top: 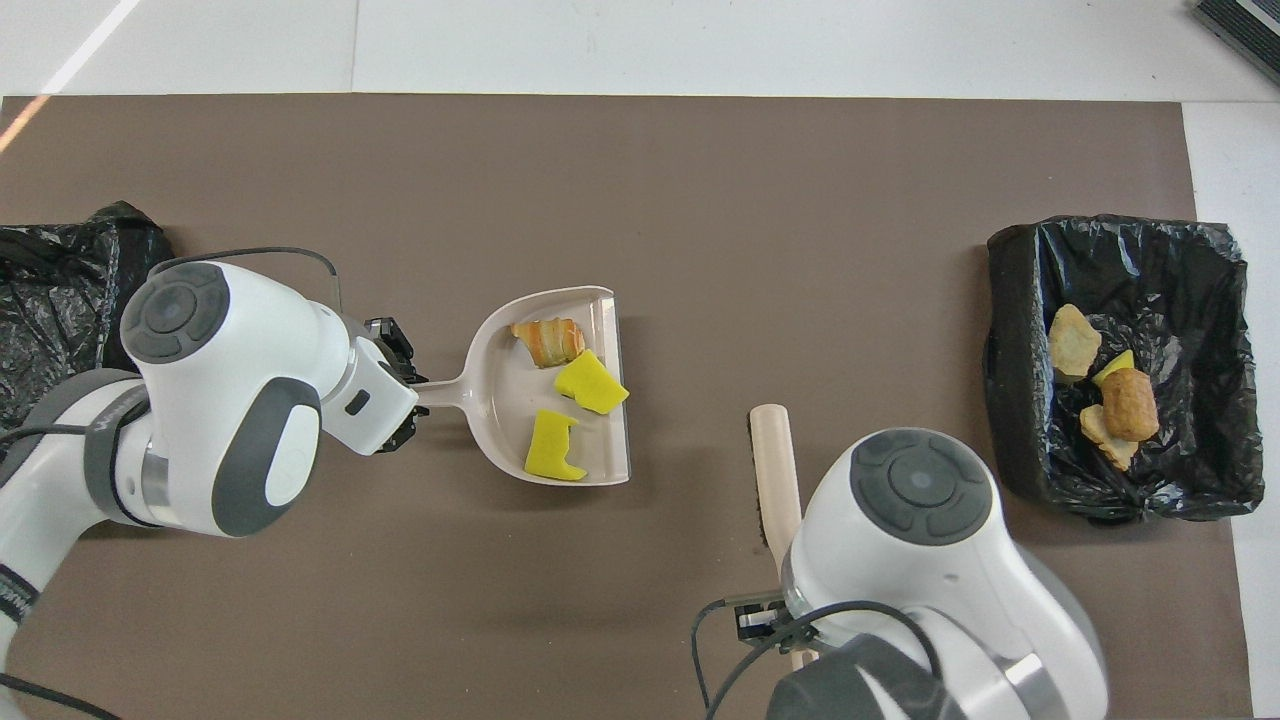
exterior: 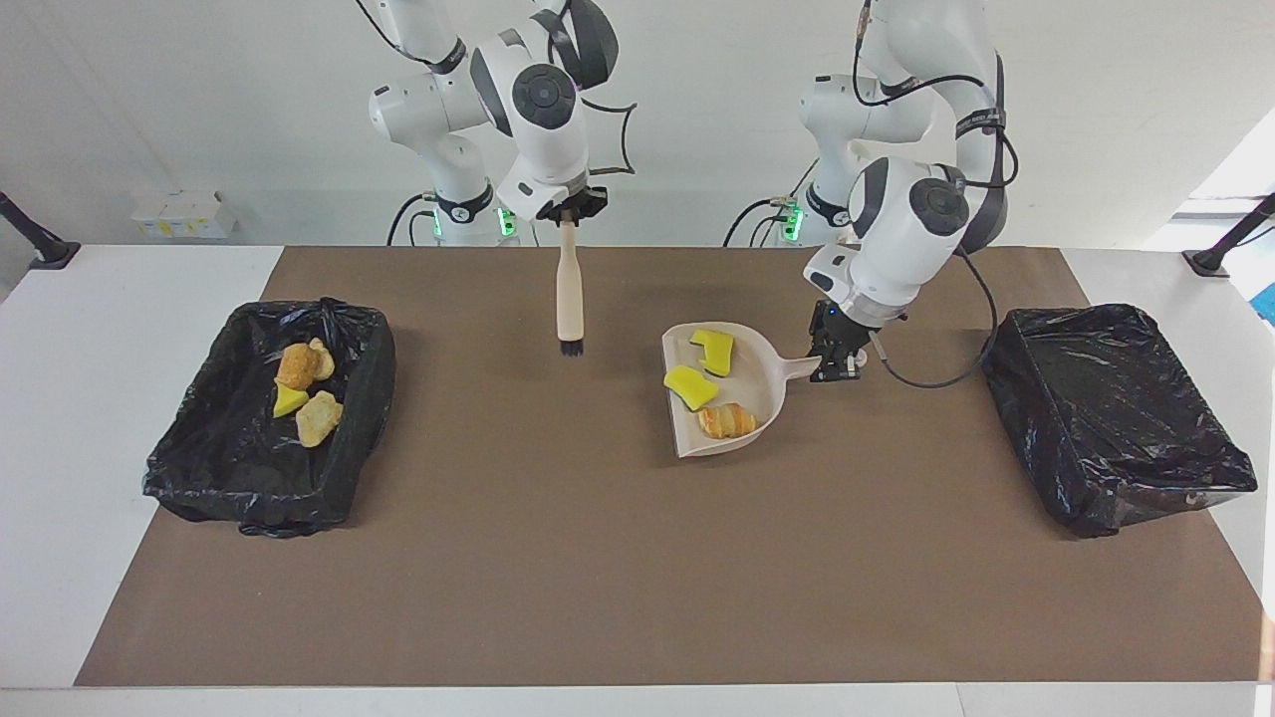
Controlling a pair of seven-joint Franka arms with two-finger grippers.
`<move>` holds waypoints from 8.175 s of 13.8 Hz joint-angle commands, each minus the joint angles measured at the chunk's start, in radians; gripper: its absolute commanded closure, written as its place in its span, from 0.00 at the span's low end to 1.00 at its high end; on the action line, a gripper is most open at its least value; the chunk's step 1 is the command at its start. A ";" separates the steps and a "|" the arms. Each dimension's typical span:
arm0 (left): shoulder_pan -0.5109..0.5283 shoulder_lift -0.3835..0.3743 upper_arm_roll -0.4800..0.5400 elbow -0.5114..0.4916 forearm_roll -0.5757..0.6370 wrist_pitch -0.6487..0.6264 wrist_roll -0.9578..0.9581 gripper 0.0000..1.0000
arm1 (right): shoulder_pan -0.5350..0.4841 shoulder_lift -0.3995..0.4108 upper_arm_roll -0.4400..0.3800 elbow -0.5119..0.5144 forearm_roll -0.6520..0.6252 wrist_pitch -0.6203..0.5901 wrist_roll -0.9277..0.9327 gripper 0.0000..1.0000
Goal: Sweep and dump trash in bin
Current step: 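Carry the loaded dustpan with the left gripper toward the nearby trash bag, then tip the dustpan over the bag while the right gripper sets down the brush, then bring the empty dustpan back to the table center with the left gripper, then set the dustpan down above the brush and open the left gripper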
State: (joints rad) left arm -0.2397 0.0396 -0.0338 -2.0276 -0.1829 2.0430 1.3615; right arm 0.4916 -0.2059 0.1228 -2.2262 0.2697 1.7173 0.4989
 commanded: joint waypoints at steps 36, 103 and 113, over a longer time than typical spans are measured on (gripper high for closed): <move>0.639 0.246 0.009 0.583 0.828 -0.192 0.326 1.00 | -0.308 0.323 -0.012 0.303 -0.249 0.335 -0.189 0.00; -0.325 0.367 -0.018 0.478 0.140 -0.016 -1.952 0.00 | -0.531 0.075 -0.173 0.582 -0.303 -0.226 -0.451 0.00; -0.110 0.234 -0.017 0.498 0.143 -0.164 -1.712 0.00 | -0.377 0.074 -0.298 0.583 -0.302 -0.225 -0.451 0.00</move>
State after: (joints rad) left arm -0.3883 0.3262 -0.0450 -1.5143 -0.0411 1.9337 -0.4111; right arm 0.1045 -0.1177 -0.1707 -1.6282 -0.0341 1.4872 0.0307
